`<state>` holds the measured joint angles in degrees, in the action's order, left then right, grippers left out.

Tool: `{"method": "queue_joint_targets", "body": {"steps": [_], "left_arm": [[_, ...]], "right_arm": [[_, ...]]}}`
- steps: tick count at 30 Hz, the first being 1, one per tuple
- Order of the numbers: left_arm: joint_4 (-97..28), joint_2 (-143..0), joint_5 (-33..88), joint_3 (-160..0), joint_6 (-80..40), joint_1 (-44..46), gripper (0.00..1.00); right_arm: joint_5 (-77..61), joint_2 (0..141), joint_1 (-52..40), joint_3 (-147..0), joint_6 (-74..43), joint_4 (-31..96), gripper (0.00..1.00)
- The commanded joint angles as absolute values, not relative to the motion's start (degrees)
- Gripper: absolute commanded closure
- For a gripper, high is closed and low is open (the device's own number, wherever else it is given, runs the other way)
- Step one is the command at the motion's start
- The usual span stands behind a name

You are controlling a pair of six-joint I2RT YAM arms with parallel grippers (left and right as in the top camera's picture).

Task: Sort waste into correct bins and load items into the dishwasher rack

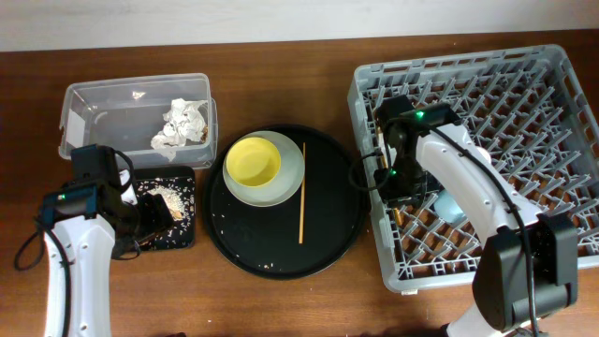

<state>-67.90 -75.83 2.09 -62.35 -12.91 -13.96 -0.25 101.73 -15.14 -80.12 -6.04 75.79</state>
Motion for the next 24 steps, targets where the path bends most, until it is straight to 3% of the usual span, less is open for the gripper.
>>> {"method": "queue_joint_targets", "body": {"steps": [1,4,6,10,16,18,23,24], "left_arm": [[-67.8,-74.9,2.1,-62.4,-13.3,-14.2,0.24],[-67.8,-74.9,2.1,-62.4,-13.3,-14.2,0.24],[-67.7,-74.9,2.1,-62.4,-13.2,-14.2,0.21],[-67.8,-74.9,2.2,-62.4,-13.3,-14.2,0.21],[-67.5,-74.9,2.1,-62.4,-13.3,-14.2,0.20],[-67.5,-74.9,2.1,-62.4,-13.3,-14.2,0.20],[-67.5,-74.9,2.2,-62.4,-13.3,-14.2,0.20],[-67.6,-74.9,2.1,-62.4,-13.3,-14.2,0.20]], "right_arm": [[-0.4,101.5,-14.7,-79.8,-6.5,75.8,0.66],[-6.2,97.9,-15.0,-91.2,-9.5,77.6,0.57],[-12.7,97.9,-21.1,-94.0,-11.2,73.3,0.50],[-10.6,107.7,-35.4,-91.8,-18.9,64.8,0.39],[-6.5,123.5,-37.6,-91.6,-29.7,60.3,0.38],[-3.5,125.1,-37.5,-90.8,-32.3,59.1,0.39],[-1.8,125.1,-37.5,-87.0,-35.1,58.5,0.58],[-1.9,125.1,-37.5,-86.6,-36.4,58.7,0.68]]}}
